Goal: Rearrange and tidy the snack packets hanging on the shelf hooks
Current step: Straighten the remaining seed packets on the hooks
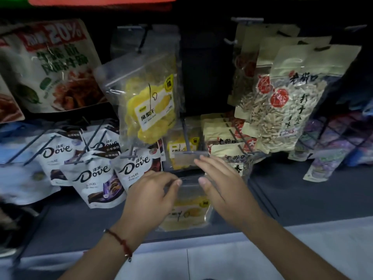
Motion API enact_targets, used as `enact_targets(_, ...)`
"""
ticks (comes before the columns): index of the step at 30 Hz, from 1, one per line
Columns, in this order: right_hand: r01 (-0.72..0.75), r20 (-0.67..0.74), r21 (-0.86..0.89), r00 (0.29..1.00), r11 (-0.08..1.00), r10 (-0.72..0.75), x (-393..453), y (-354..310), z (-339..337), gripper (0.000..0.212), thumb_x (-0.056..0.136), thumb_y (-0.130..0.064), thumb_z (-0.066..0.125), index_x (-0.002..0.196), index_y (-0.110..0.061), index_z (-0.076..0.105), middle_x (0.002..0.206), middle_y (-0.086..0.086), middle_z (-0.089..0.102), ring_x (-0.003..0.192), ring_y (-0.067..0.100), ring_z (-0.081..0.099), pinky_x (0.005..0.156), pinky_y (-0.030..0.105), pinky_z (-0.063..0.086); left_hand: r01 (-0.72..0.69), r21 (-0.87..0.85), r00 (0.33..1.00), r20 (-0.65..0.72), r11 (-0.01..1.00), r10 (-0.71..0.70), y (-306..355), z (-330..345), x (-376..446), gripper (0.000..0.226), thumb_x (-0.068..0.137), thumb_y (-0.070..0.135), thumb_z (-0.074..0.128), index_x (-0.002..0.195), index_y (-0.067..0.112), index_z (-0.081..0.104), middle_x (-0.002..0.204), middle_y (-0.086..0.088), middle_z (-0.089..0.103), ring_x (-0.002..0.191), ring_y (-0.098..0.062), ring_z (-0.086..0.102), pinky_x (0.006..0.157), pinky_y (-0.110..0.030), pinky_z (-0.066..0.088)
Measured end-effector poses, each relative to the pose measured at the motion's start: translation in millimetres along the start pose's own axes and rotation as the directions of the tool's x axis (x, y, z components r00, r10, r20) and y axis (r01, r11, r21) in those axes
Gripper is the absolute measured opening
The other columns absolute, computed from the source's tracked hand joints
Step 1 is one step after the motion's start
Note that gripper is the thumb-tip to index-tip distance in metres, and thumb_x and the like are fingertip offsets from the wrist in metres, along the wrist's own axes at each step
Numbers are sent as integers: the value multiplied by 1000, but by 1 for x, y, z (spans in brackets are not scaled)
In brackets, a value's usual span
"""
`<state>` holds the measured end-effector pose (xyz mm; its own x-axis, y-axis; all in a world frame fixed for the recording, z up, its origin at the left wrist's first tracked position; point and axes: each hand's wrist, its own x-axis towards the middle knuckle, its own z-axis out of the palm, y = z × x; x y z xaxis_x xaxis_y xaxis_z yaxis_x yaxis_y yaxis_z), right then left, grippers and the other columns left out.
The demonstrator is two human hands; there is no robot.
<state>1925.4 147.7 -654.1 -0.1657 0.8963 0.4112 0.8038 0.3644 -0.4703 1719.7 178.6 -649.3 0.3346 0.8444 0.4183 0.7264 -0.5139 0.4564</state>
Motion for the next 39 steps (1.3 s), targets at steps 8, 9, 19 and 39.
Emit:
enact_targets(8, 199, 197, -246, 969, 949, -152, 42, 23, -4, 56, 99, -19, 40, 152, -32, 29, 160, -11, 23, 150, 20, 12, 117, 39, 20, 57, 87, 998, 9, 995, -58, -10, 1, 10, 17, 95, 35, 58, 93, 28, 73, 89, 11, 71, 91, -14, 59, 67, -26, 37)
enact_targets(9, 219, 198, -256, 965, 941, -171, 44, 24, -6, 57, 97, -17, 45, 151, -31, 31, 158, -9, 28, 148, 21, 18, 115, 40, 24, 55, 91, 998, 22, 994, -57, -11, 1, 10, 18, 95, 36, 57, 94, 28, 73, 90, 12, 71, 92, -14, 58, 67, -26, 36)
enact_targets(19, -192, 136, 210, 977, 959, 166, 63, 2, -28, 26, 99, -35, 52, 120, -29, 65, 91, -18, 66, 80, -4, 61, 66, 19, 44, 147, -48, 986, 86, 988, -143, -14, 10, 14, 19, 96, 38, 57, 98, 28, 73, 93, 11, 71, 88, -9, 62, 73, -31, 51)
enact_targets(39, -211, -49, 430, 966, 878, 256, 64, 8, -13, 10, 94, -35, 60, 96, -33, 70, 98, -13, 70, 94, 0, 63, 82, 24, 52, 173, -278, 956, -184, 945, -229, -14, 52, 61, 14, 91, 27, 63, 85, 21, 75, 71, 12, 62, 76, -14, 56, 62, -30, 44)
